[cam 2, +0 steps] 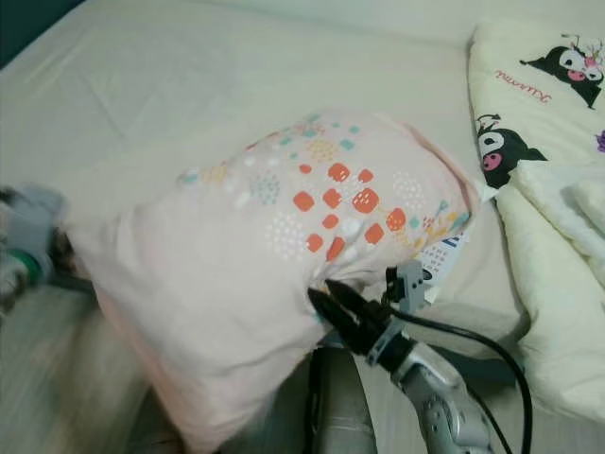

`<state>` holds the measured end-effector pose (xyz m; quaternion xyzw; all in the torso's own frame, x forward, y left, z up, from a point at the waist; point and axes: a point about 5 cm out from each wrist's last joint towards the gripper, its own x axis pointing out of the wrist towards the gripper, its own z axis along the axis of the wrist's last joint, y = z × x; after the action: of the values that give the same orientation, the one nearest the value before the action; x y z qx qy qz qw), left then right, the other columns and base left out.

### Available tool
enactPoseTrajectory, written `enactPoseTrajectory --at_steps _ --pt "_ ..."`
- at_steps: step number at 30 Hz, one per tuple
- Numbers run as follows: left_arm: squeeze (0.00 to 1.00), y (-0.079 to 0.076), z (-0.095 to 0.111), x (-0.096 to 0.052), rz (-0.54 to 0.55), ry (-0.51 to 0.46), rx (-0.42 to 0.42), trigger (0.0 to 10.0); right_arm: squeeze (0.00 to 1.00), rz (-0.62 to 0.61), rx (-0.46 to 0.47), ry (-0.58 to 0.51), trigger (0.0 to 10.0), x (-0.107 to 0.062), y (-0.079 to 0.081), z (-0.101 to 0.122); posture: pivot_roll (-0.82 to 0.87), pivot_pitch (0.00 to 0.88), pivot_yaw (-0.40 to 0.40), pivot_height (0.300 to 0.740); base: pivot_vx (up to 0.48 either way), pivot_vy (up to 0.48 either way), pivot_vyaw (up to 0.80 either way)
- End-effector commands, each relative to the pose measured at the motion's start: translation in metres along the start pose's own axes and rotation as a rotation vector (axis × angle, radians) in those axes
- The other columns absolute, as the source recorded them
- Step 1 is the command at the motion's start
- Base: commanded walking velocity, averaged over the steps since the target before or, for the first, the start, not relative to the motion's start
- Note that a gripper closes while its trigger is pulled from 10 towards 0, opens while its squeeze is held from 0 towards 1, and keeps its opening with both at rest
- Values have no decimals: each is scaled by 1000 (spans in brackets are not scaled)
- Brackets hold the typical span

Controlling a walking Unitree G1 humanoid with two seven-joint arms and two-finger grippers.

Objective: Clean up the room

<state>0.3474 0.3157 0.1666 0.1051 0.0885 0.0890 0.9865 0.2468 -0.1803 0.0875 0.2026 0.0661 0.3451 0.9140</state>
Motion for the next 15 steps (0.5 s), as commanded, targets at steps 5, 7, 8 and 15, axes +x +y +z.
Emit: enactPoseTrajectory --at_steps 5,7,8,15 --pt "0 2 3 4 -21 -52 -140 10000 0 -46 11 9 10000 -9 -5 -5 9 120 35 618 0 0 0" --pt "0 0 5 6 -11 -63 -146 10000 0 -42 15 23 10000 -10 -4 -7 4 123 39 618 0 0 0" --pt "0 1 6 7 11 -68 -141 10000 0 -37 17 35 10000 -11 -3 -9 4 123 39 618 0 0 0" --pt "0 -29 6 13 -93 -105 -119 10000 0 6 80 70 10000 -20 0 -14 9 128 31 618 0 0 0"
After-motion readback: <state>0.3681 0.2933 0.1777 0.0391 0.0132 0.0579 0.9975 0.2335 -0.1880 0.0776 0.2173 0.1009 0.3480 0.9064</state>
